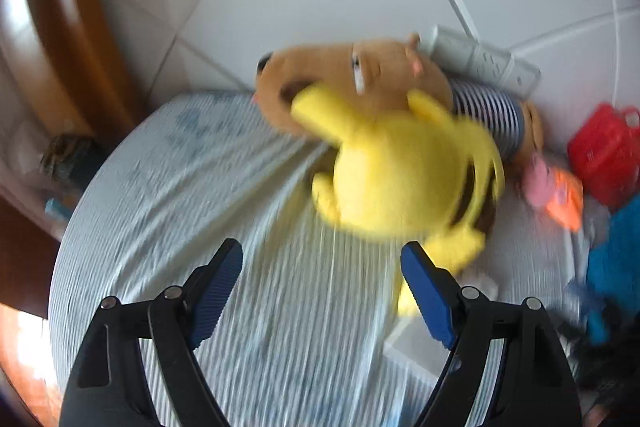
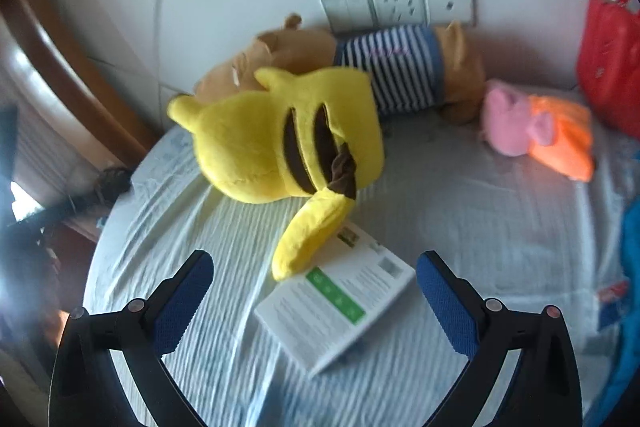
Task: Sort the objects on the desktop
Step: 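Reach both tools to the yellow Pikachu plush and grasp its brown-tipped ear with the left tool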
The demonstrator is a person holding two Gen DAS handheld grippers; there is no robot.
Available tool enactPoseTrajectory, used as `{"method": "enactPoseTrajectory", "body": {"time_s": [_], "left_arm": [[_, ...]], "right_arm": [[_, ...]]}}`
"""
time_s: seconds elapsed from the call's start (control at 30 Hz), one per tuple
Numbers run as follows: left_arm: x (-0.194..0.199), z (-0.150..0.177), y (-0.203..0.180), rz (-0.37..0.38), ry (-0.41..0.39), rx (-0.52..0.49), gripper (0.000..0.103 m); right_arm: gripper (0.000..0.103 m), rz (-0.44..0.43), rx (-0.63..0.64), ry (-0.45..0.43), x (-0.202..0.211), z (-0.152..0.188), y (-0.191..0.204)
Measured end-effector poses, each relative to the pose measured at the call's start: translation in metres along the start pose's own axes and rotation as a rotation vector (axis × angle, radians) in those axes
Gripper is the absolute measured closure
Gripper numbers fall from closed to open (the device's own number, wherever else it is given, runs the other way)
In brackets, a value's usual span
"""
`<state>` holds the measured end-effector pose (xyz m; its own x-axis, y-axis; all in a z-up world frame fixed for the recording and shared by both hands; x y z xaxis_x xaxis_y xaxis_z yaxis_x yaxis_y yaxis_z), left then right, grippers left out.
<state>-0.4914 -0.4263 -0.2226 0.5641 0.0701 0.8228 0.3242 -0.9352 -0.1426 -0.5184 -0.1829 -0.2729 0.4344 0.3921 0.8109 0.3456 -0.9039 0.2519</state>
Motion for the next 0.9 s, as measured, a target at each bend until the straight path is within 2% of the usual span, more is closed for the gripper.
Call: {"method": "enactPoseTrajectory", "body": {"time_s": [0.13, 0.27, 0.37, 0.4, 0.43, 0.47, 0.5, 0.53, 0.57, 0.63, 0.77, 0.9], "left_arm": [[-0.045, -0.041, 0.015, -0.059, 0.016, 0.079, 0.022], [-0.081, -0.058, 0.014, 0.019, 0.036, 0.140, 0.022], [-0.103, -0.060, 0.002, 0.034, 0.033, 0.109, 0.022], [-0.108, -0.060, -0.003, 0.035, 0.030, 0.091, 0.026], [-0.112, -0.057, -0.007, 0.040, 0.027, 0.074, 0.045], [-0.112, -0.054, -0.010, 0.040, 0.023, 0.054, 0.053], [-0.109, -0.050, -0.012, 0.034, 0.017, 0.029, 0.062], [-0.105, -0.045, -0.015, 0.029, 0.010, 0.005, 0.064], [-0.102, -0.041, -0.017, 0.023, 0.004, -0.020, 0.066], [-0.092, -0.030, -0.016, 0.017, -0.003, -0.053, 0.067], [-0.059, 0.015, -0.016, 0.035, 0.014, -0.096, 0.068], [-0.040, 0.076, -0.001, 0.020, 0.073, -0.102, 0.068]], "right_arm": [[0.000, -0.017, -0.047, 0.043, -0.049, -0.010, -0.002], [0.000, -0.052, -0.075, 0.072, -0.090, -0.019, -0.001], [0.000, -0.053, -0.070, 0.099, -0.117, -0.021, 0.002], [0.000, -0.047, -0.067, 0.110, -0.125, -0.020, 0.002], [0.000, -0.042, -0.064, 0.121, -0.133, -0.018, 0.002], [0.008, -0.037, -0.057, 0.129, -0.139, -0.018, 0.003], [0.020, -0.034, -0.035, 0.123, -0.139, -0.017, 0.005], [0.044, -0.034, -0.014, 0.118, -0.139, -0.015, 0.007], [0.059, -0.045, 0.004, 0.120, -0.137, -0.013, 0.010], [0.075, -0.017, 0.057, 0.123, -0.128, -0.003, 0.014], [0.078, -0.040, 0.094, 0.131, -0.093, 0.028, 0.017], [0.078, -0.055, 0.116, 0.181, -0.049, 0.091, 0.015]]}}
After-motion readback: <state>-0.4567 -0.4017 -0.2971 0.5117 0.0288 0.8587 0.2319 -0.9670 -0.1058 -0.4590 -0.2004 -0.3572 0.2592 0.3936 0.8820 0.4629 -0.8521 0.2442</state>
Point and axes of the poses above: each gripper's, at about its wrist camera, not at the fingertips, and x roughly against the way its jaws point, y to its left, z to its underside, the point moved 9 cm from there along -x, roughly the way its jaws point, and after that the axes turned 6 degrees about z, right-handed, at the moved point
